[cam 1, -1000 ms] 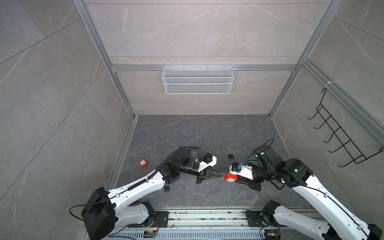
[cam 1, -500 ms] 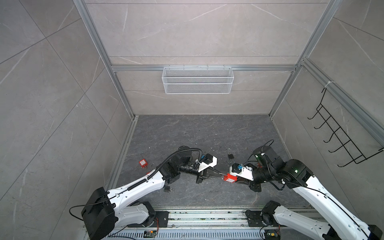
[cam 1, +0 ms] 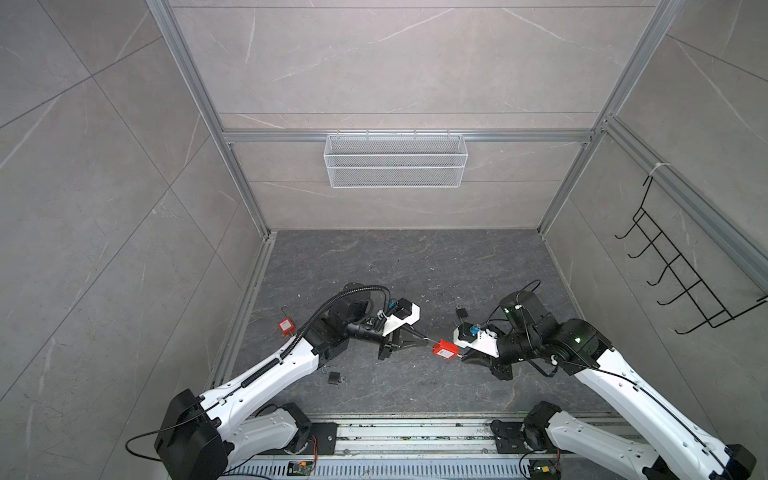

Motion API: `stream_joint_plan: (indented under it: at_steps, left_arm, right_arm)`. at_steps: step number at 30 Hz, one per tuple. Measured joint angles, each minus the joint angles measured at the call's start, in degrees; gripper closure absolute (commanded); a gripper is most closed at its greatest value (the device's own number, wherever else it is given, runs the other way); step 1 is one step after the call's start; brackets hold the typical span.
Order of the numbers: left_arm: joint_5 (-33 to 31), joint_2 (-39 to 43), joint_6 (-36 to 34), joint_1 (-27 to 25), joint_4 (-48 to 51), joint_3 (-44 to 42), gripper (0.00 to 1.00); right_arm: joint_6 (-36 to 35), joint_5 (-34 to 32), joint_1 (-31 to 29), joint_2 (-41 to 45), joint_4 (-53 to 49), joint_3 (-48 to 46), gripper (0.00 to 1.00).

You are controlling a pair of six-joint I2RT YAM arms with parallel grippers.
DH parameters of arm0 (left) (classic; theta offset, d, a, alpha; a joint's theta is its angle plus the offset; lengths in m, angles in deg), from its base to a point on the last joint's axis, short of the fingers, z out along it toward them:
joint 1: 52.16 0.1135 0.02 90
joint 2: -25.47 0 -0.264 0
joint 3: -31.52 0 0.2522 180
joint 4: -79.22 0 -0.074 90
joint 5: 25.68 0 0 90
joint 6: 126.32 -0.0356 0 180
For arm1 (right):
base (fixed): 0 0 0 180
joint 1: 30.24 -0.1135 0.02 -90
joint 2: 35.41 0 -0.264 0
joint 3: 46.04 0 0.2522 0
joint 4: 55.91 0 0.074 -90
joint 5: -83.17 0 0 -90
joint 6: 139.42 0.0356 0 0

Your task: Lock with the key

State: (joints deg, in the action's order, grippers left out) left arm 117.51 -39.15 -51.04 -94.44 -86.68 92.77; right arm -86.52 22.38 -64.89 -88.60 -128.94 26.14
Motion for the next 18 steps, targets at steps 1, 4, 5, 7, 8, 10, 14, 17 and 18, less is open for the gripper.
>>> stream_joint_plan:
  at_steps: [1,4,5,7,8,10,14,17,18]
  left_arm:
    - [0.2,0.0,-0.2,0.8,0.6,0.3,1.00]
    - [0.4,-0.1,-1.2,3.5,2.4,1.9,1.00]
    - [0.5,-0.3,-1.9,4.4,3.7,2.9,1.00]
    - [1.0,-1.3,-3.7,6.0,6.9,5.6,1.00]
    - [1.2,-2.3,-5.0,6.8,9.1,7.5,1.00]
    - [1.1,-4.4,-7.8,8.0,13.8,10.9,1.00]
    - [-0.8,-11.2,-15.3,8.7,26.9,19.5,1.00]
    - [-2.9,-17.2,-20.4,8.7,35.8,25.1,1.00]
    - [-3.8,-19.0,-21.7,8.6,38.2,26.7,1.00]
  right_arm:
    - [0.0,-0.2,0.5,0.0,-0.2,-0.2,1.00]
    - [0.0,-0.4,1.8,-0.3,-0.6,-1.6,1.00]
    - [0.0,-0.7,2.3,-0.5,-0.5,-2.3,1.00]
    - [0.6,-1.3,3.1,-0.9,0.3,-3.7,1.00]
    - [1.2,-1.9,3.4,-0.9,1.0,-4.7,1.00]
    - [2.6,-3.0,3.8,-0.8,3.0,-6.4,1.00]
    - [6.1,-5.3,4.3,-0.5,8.0,-9.3,1.00]
    - [8.7,-7.0,4.4,-0.1,11.7,-11.0,1.00]
    - [9.2,-7.4,4.4,0.0,12.8,-11.6,1.00]
